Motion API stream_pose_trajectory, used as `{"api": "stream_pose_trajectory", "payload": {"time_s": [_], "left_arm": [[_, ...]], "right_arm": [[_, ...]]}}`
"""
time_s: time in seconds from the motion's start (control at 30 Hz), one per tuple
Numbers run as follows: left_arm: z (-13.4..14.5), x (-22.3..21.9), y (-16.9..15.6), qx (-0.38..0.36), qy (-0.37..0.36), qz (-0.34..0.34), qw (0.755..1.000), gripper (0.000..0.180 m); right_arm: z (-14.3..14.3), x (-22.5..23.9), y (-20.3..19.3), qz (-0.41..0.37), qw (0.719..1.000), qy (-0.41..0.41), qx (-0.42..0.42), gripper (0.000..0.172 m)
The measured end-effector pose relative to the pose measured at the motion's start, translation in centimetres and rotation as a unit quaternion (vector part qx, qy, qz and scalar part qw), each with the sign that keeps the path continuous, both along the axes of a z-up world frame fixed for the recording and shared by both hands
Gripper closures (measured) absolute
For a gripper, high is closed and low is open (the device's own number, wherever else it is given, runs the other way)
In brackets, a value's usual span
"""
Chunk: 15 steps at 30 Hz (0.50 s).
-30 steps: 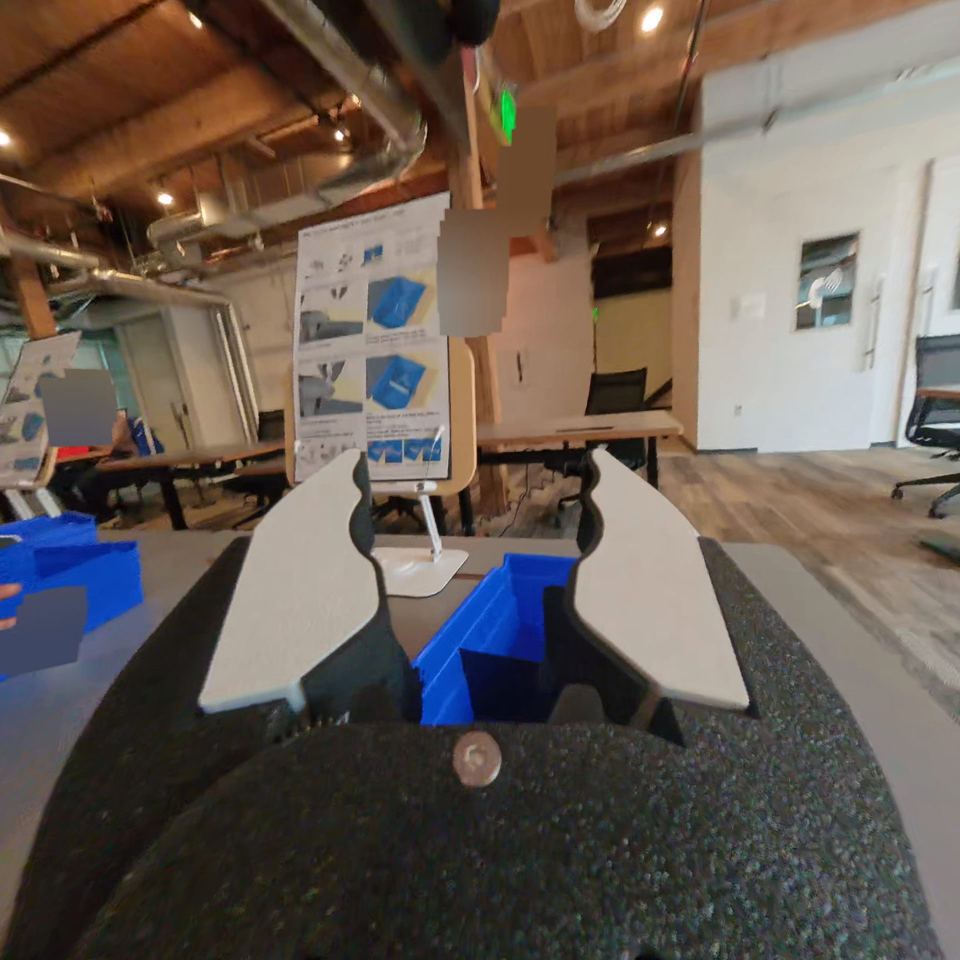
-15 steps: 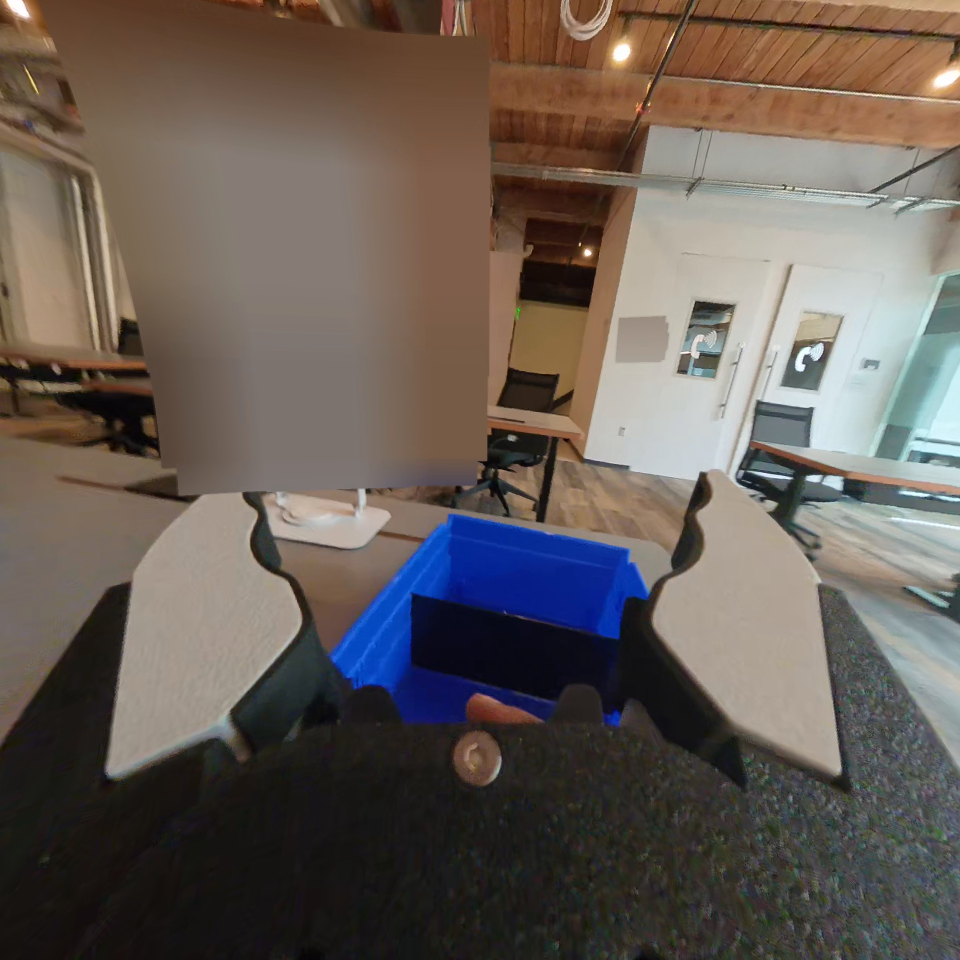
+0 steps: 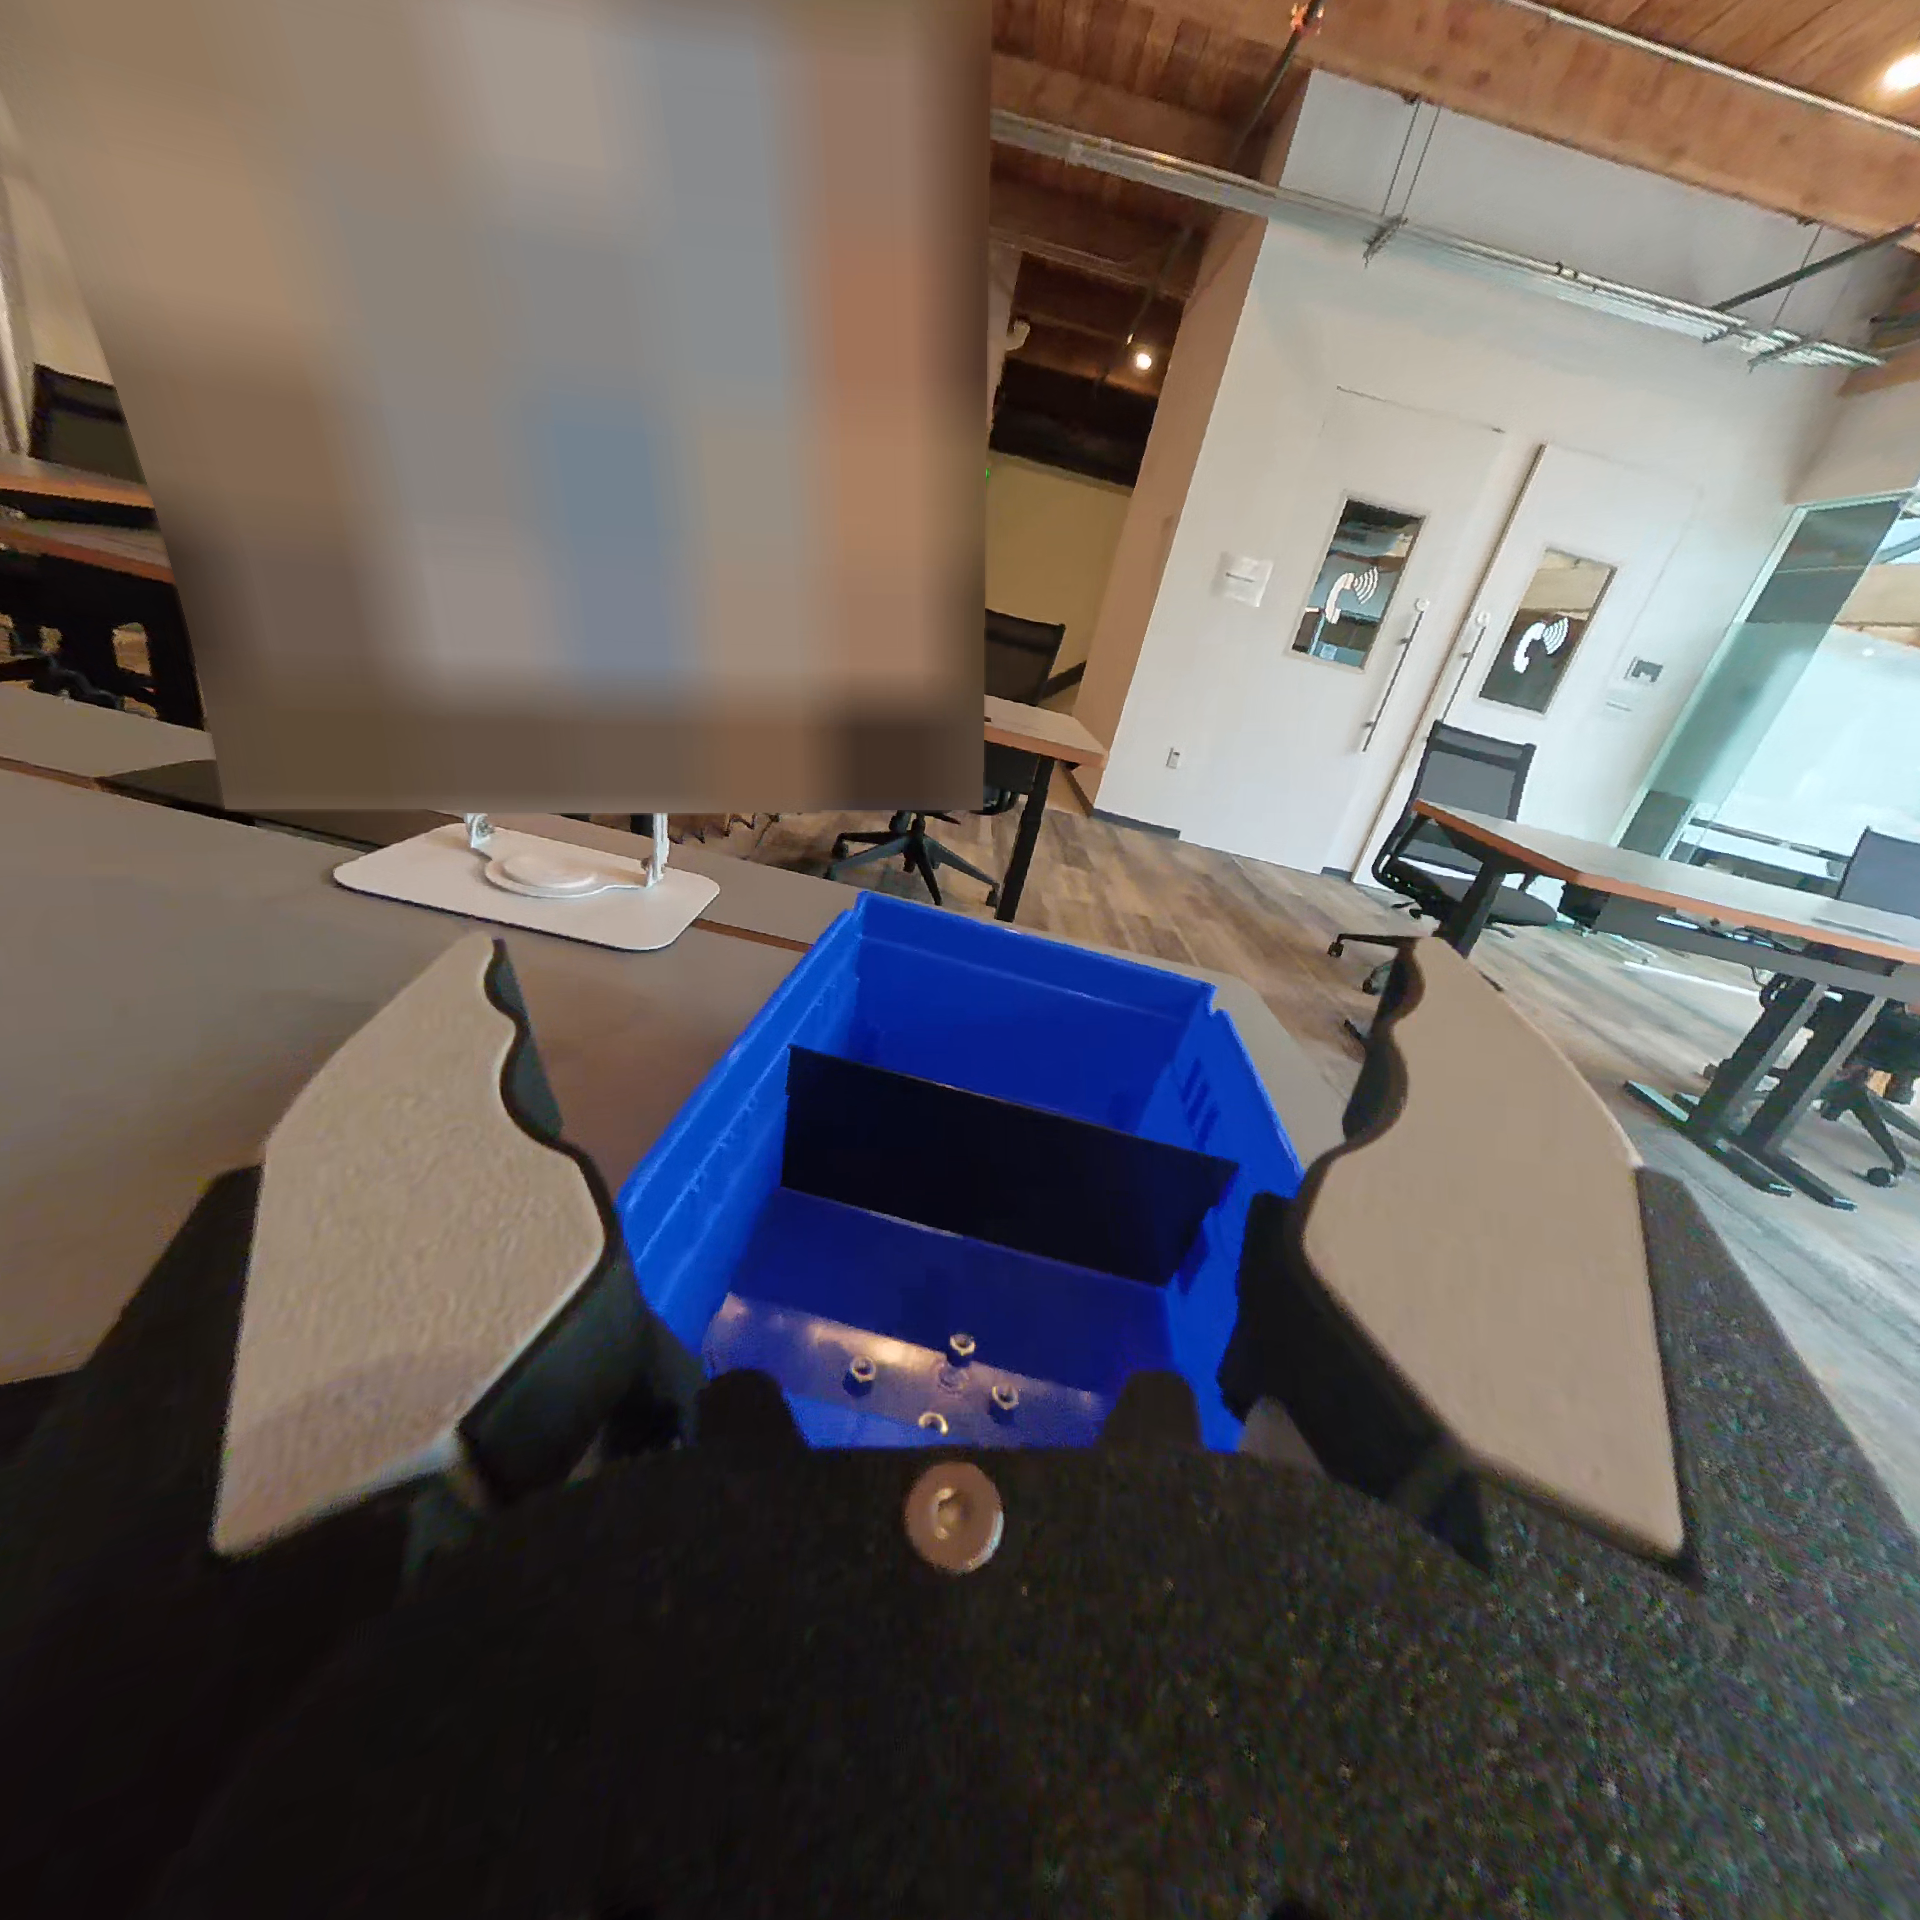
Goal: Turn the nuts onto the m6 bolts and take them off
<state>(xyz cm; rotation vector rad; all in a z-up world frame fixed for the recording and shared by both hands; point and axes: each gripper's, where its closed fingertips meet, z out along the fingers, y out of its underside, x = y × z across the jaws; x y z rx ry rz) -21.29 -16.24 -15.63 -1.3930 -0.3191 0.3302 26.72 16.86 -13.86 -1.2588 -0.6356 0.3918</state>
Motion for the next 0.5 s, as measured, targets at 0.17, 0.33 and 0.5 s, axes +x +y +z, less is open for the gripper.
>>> {"api": "stream_pose_trajectory", "payload": {"time_s": [0.17,0.33,0.5], "left_arm": [[0.6,3.5,3.2,0.012,0.014,-0.039,0.999,0.037],[1.0,8.7,8.2,0.044,-0.011,-0.082,0.996,0.043],[0.0,15.6,13.8,0.054,-0.024,-0.116,0.992,0.051]], "right_arm": [[-1.2,1.5,1.4,-0.033,0.999,-0.026,-0.015,0.025],[-2.1,3.4,2.6,-0.058,0.997,-0.04,-0.025,0.025],[-3.7,5.5,3.7,-0.077,0.995,-0.065,-0.023,0.031]]}}
